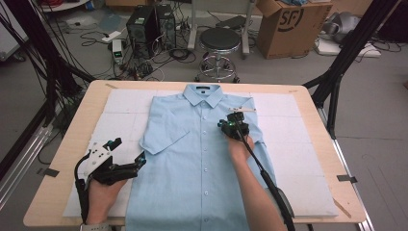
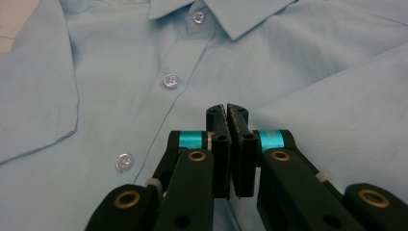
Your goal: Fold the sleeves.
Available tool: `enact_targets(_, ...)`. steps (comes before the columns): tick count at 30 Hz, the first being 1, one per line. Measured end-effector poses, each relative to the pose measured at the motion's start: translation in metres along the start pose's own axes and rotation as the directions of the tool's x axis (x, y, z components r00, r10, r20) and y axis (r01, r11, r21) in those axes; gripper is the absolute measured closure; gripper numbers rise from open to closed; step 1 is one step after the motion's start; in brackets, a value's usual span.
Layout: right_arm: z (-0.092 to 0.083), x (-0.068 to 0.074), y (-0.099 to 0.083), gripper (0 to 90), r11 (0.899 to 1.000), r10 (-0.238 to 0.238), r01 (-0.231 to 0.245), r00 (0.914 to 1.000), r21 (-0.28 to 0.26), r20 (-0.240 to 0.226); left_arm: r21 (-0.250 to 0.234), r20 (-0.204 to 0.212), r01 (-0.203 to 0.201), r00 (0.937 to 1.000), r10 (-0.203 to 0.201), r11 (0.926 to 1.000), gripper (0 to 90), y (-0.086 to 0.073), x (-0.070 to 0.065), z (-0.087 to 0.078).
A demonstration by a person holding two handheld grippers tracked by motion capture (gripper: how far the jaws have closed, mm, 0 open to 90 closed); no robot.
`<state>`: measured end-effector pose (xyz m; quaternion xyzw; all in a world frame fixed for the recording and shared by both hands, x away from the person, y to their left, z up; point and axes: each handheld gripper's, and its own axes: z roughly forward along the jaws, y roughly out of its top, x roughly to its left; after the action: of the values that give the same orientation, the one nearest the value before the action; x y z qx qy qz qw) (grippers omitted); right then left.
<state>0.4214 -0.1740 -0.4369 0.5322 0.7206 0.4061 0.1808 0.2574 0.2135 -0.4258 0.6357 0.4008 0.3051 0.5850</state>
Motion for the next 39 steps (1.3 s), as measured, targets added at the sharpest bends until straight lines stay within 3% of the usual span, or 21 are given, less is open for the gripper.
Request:
enact_targets(2, -0.001, 0.000, 0.001, 84.2, 1.000, -0.001, 0.001, 1.0000, -0.005, 0.008, 0.001, 0.000, 0.000, 1.0000, 0.000, 1.0000, 1.7, 0.000, 0.000, 0.000)
enact_targets(7, -0.011, -0.008, 0.009, 54.8, 0.999, 0.030, -0.030, 0.9995, -0.038, -0.014, 0.001, 0.003, -0.002, 1.0000, 0.002, 1.0000, 1.6, 0.000, -0.001, 0.001)
enact_targets(8, -0.019, -0.013, 0.013, 45.4, 0.998, 0.029, -0.030, 0.9993, -0.051, -0.023, 0.000, 0.004, -0.003, 1.0000, 0.003, 1.0000, 1.7, 0.000, -0.001, 0.000)
enact_targets(9, -0.019, -0.013, 0.013, 45.4, 0.998, 0.029, -0.030, 0.9993, -0.051, -0.023, -0.005, 0.003, -0.001, 1.0000, 0.001, 1.0000, 1.7, 0.001, -0.001, 0.000)
enact_targets(11, -0.031, -0.019, 0.021, 29.8, 0.997, -0.023, 0.020, 0.9991, -0.071, -0.036, -0.010, 0.004, -0.001, 1.0000, 0.001, 1.0000, 1.7, 0.002, 0.000, 0.000)
enact_targets(13, -0.036, -0.020, 0.024, 25.5, 0.996, -0.036, 0.033, 0.9985, -0.078, -0.040, -0.011, 0.005, 0.000, 1.0000, 0.000, 0.9999, 1.7, 0.002, 0.000, -0.001)
enact_targets(15, -0.052, -0.023, 0.029, 14.2, 0.989, -0.096, 0.093, 0.9950, -0.115, -0.026, -0.010, 0.005, 0.001, 1.0000, -0.001, 0.9999, 1.6, 0.002, 0.000, 0.000)
enact_targets(17, -0.056, -0.023, 0.030, 13.9, 0.987, -0.108, 0.103, 0.9937, -0.120, -0.031, -0.010, 0.006, 0.000, 1.0000, 0.000, 0.9999, 1.7, 0.002, -0.001, 0.000)
enact_targets(19, -0.068, -0.027, 0.032, 9.1, 0.984, -0.125, 0.115, 0.9898, -0.134, -0.068, -0.014, 0.006, 0.001, 1.0000, -0.001, 0.9999, 1.6, 0.003, -0.001, -0.001)
enact_targets(23, -0.090, -0.037, 0.031, 8.5, 0.980, -0.130, 0.108, 0.9835, -0.169, -0.126, -0.018, 0.010, -0.001, 0.9999, 0.002, 0.9998, 1.7, 0.004, -0.002, 0.000)
enact_targets(26, -0.107, -0.046, 0.027, 0.3, 0.975, -0.144, 0.109, 0.9743, -0.196, -0.173, -0.016, 0.013, -0.004, 0.9999, 0.004, 0.9999, 1.7, 0.004, -0.003, 0.000)
enact_targets(28, -0.118, -0.051, 0.023, 0.2, 0.971, -0.153, 0.111, 0.9695, -0.212, -0.192, -0.017, 0.014, -0.004, 0.9999, 0.004, 0.9999, 1.6, 0.005, -0.003, 0.000)
enact_targets(31, -0.133, -0.059, 0.015, 0.2, 0.962, -0.174, 0.125, 0.9659, -0.243, -0.192, -0.019, 0.018, -0.001, 0.9998, 0.001, 0.9998, 1.6, 0.005, -0.004, 0.001)
enact_targets(34, -0.144, -0.069, 0.004, 0.2, 0.954, -0.161, 0.100, 0.9658, -0.283, -0.203, -0.024, 0.016, 0.003, 0.9999, -0.003, 0.9997, 1.6, 0.005, -0.004, 0.001)
enact_targets(37, -0.153, -0.079, -0.010, 0.2, 0.953, -0.142, 0.085, 0.9730, -0.292, -0.182, -0.033, 0.019, 0.004, 0.9998, -0.003, 0.9994, 1.7, 0.005, -0.003, 0.000)
enact_targets(38, -0.155, -0.081, -0.014, 0.2, 0.952, -0.135, 0.084, 0.9787, -0.295, -0.155, -0.036, 0.021, 0.004, 0.9998, -0.003, 0.9994, 1.7, 0.005, -0.003, 0.000)
enact_targets(39, -0.159, -0.084, -0.020, 0.2, 0.942, -0.145, 0.092, 0.9787, -0.322, -0.146, -0.037, 0.020, 0.007, 0.9998, -0.007, 0.9993, 1.6, 0.005, -0.003, 0.000)
